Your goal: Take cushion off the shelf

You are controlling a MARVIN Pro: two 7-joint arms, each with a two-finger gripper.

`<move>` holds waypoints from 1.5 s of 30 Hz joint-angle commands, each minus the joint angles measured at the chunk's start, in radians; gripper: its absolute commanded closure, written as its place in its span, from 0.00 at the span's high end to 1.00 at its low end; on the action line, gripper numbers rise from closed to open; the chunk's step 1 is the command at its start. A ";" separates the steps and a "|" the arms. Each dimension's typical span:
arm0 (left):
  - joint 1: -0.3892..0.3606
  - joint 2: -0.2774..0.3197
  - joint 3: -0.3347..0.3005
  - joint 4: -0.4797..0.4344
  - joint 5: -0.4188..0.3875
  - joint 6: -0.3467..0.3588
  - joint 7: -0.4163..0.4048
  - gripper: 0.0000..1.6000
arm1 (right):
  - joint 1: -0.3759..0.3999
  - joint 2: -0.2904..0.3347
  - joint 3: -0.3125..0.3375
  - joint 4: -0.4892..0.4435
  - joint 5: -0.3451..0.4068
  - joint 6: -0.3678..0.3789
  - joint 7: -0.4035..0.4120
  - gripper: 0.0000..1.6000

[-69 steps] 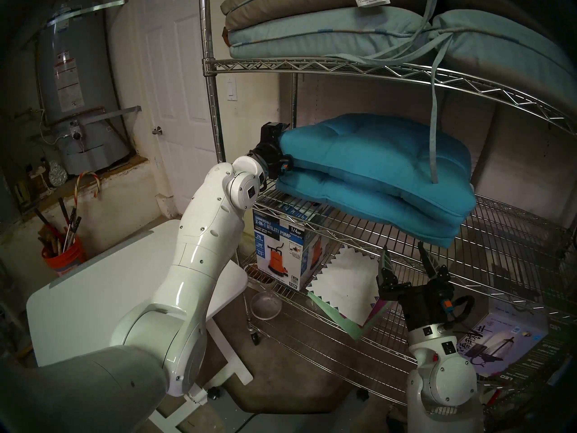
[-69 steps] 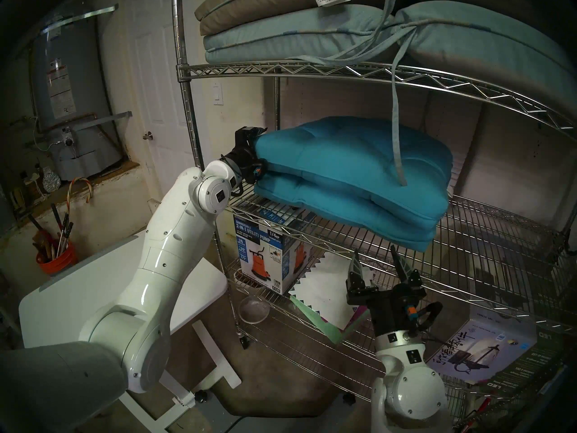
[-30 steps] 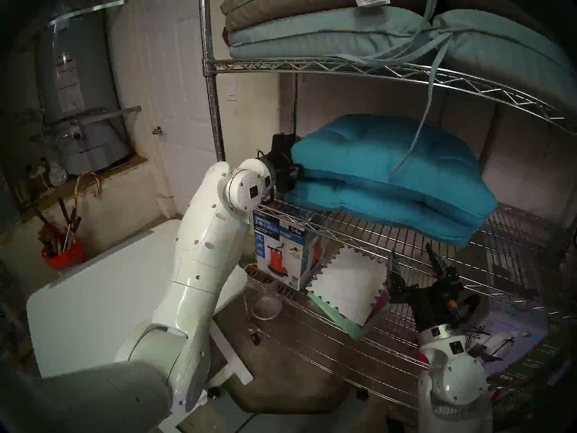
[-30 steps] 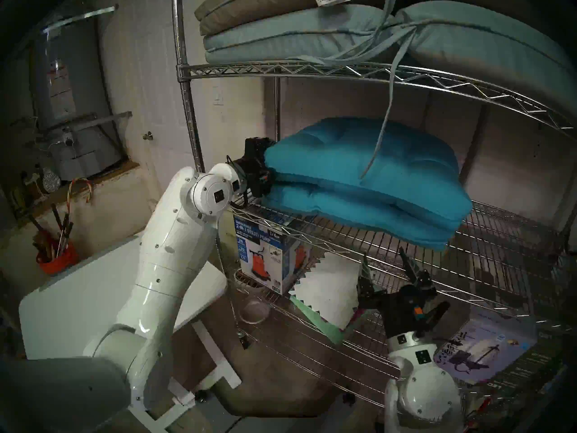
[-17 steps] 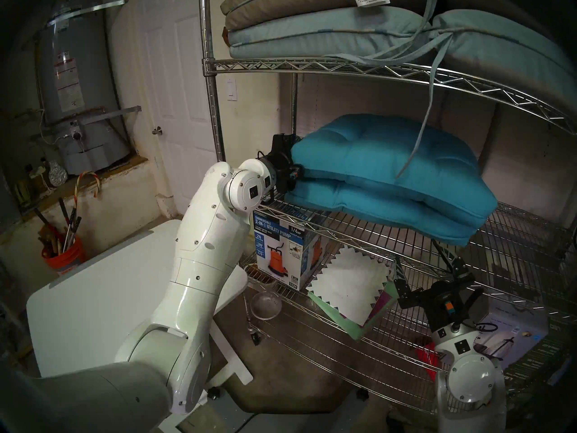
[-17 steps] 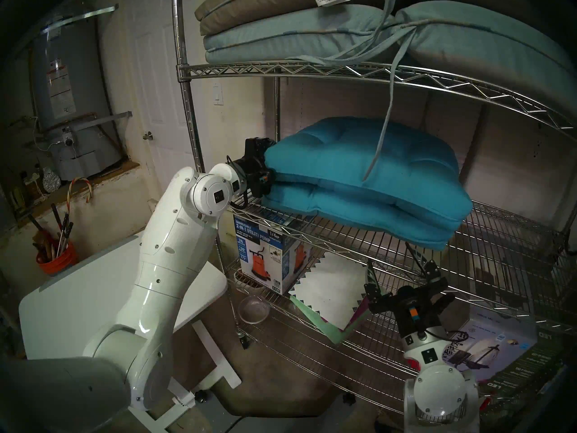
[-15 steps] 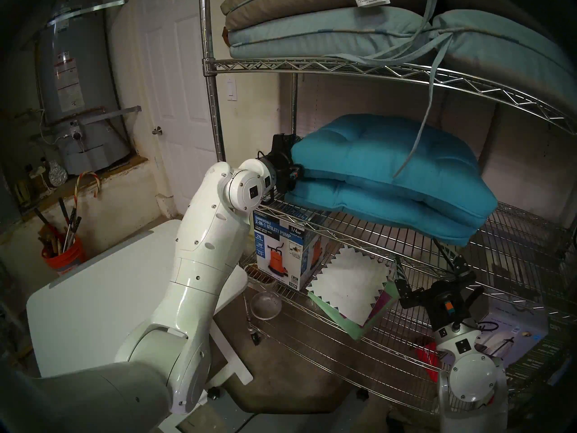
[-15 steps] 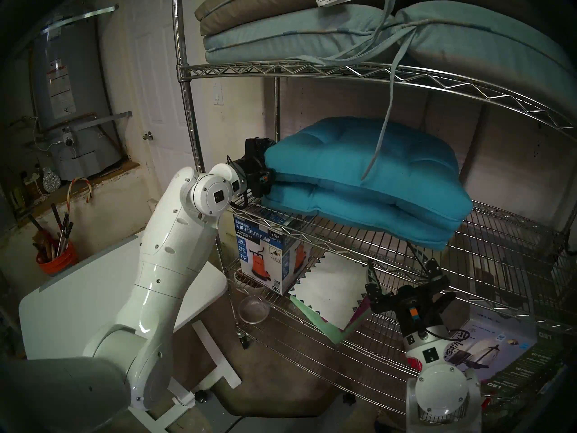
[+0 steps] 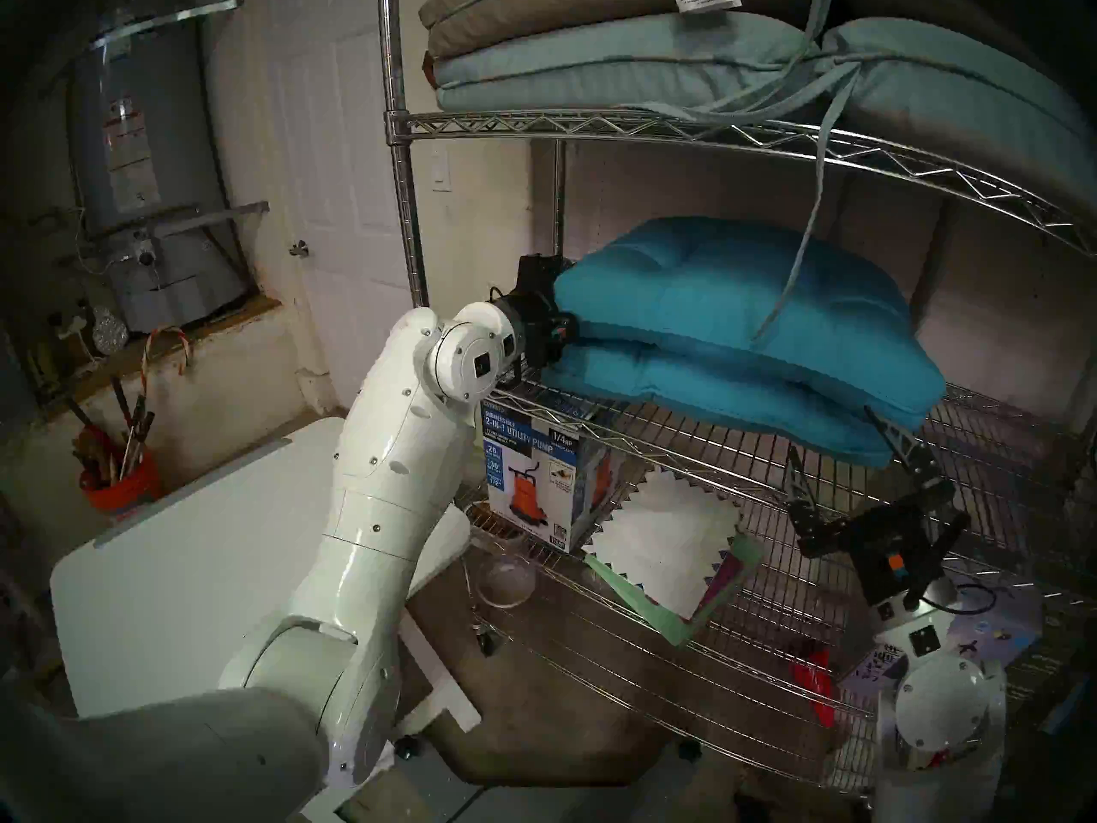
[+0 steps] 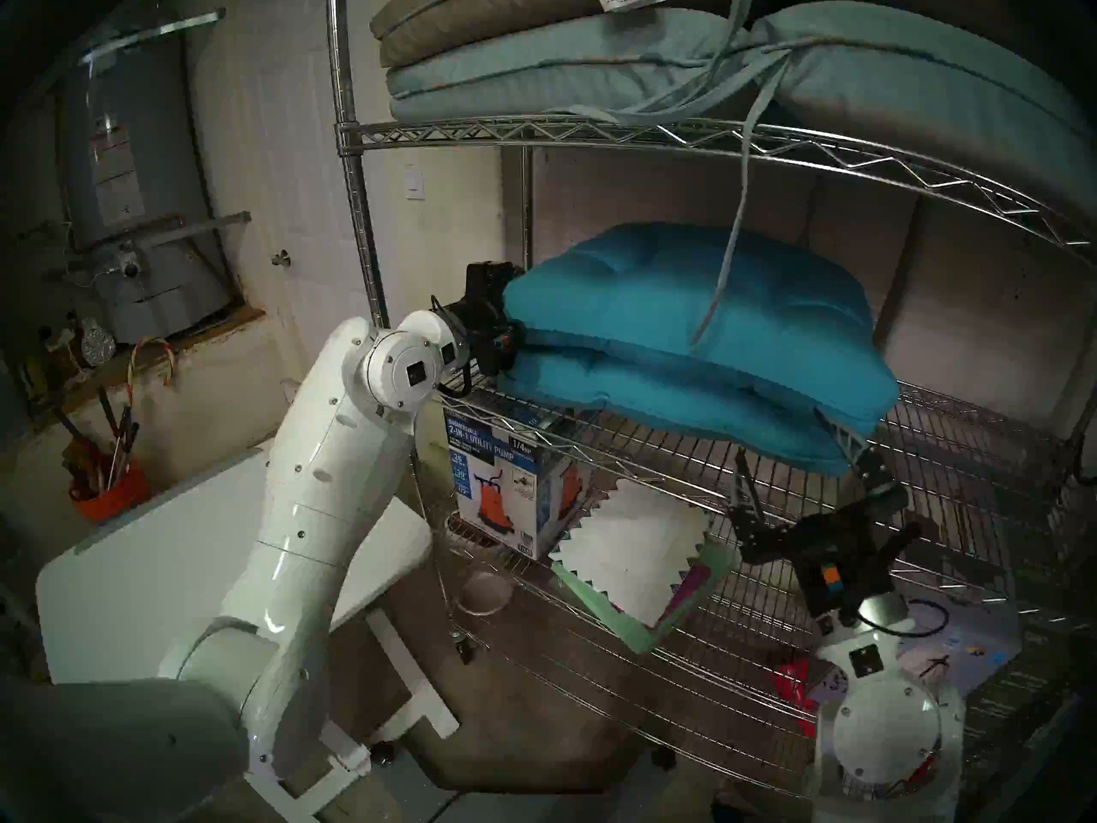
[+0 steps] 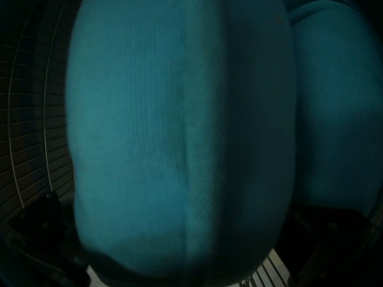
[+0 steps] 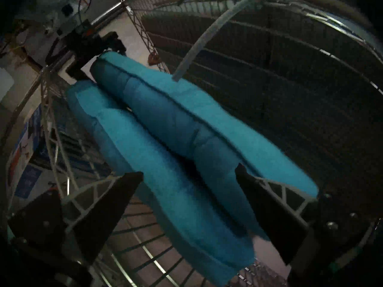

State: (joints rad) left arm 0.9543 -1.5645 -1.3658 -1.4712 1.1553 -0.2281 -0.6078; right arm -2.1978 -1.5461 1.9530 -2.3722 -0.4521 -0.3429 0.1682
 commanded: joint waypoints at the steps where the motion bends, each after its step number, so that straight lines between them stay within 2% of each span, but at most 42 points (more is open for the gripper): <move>1: -0.003 -0.015 0.010 -0.004 -0.005 -0.003 0.002 1.00 | -0.071 -0.010 0.052 -0.071 0.045 -0.052 -0.012 1.00; 5: -0.003 -0.015 0.010 -0.004 -0.006 -0.004 0.001 1.00 | -0.110 -0.009 0.114 -0.071 0.075 -0.070 -0.005 1.00; 9: -0.003 -0.015 0.010 -0.003 -0.006 -0.004 0.001 1.00 | -0.104 0.022 0.168 -0.071 0.077 -0.087 0.008 1.00; 14: -0.003 -0.015 0.010 -0.003 -0.006 -0.004 0.001 1.00 | -0.074 0.067 0.211 -0.071 0.057 -0.101 0.020 1.00; 19: -0.003 -0.015 0.010 -0.003 -0.006 -0.004 0.001 1.00 | -0.047 0.131 0.254 -0.071 -0.004 -0.116 0.059 1.00; 28: -0.003 -0.016 0.010 -0.003 -0.006 -0.004 0.001 1.00 | -0.002 0.185 0.293 -0.071 -0.067 -0.134 0.087 1.00; 34: -0.003 -0.016 0.010 -0.003 -0.006 -0.005 0.001 1.00 | 0.049 0.223 0.314 -0.033 -0.052 -0.131 0.103 1.00; 45: -0.003 -0.016 0.010 -0.003 -0.007 -0.005 0.001 1.00 | 0.109 0.258 0.283 0.081 -0.087 -0.166 0.095 1.00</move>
State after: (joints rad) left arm 0.9534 -1.5650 -1.3662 -1.4713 1.1552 -0.2287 -0.6107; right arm -2.1434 -1.3193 2.2563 -2.3280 -0.5183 -0.4853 0.2856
